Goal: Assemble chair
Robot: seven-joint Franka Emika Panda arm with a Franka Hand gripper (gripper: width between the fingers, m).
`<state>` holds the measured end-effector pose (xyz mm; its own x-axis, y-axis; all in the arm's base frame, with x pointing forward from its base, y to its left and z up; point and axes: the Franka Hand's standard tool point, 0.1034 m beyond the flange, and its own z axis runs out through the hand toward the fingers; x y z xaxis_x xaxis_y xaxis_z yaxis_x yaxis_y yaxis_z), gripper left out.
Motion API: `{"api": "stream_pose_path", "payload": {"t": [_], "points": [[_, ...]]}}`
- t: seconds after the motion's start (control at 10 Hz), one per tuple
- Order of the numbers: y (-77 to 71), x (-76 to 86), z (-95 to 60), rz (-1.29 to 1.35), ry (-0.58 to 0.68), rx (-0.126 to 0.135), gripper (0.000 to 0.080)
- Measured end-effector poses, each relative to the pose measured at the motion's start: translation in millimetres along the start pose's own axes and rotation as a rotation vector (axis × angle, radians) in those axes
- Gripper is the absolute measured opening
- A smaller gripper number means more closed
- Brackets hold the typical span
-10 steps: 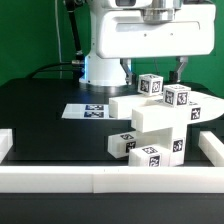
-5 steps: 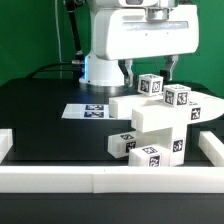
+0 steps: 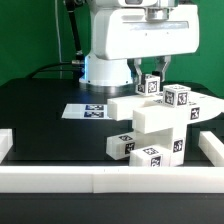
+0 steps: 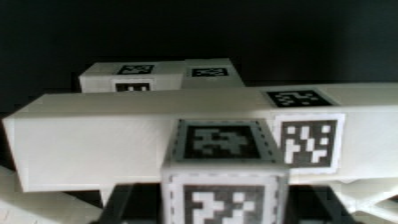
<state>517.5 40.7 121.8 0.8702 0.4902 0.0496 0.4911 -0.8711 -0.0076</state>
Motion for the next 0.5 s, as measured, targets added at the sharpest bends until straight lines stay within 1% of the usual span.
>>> {"api": "stream_pose_path", "payload": {"t": [0.3, 0.5], "points": [[-0.1, 0.0, 0.0, 0.211, 0.001, 0.001, 0.0282], [-0.3, 0.1, 0.0, 0.433, 0.001, 0.002, 0.0284]]}}
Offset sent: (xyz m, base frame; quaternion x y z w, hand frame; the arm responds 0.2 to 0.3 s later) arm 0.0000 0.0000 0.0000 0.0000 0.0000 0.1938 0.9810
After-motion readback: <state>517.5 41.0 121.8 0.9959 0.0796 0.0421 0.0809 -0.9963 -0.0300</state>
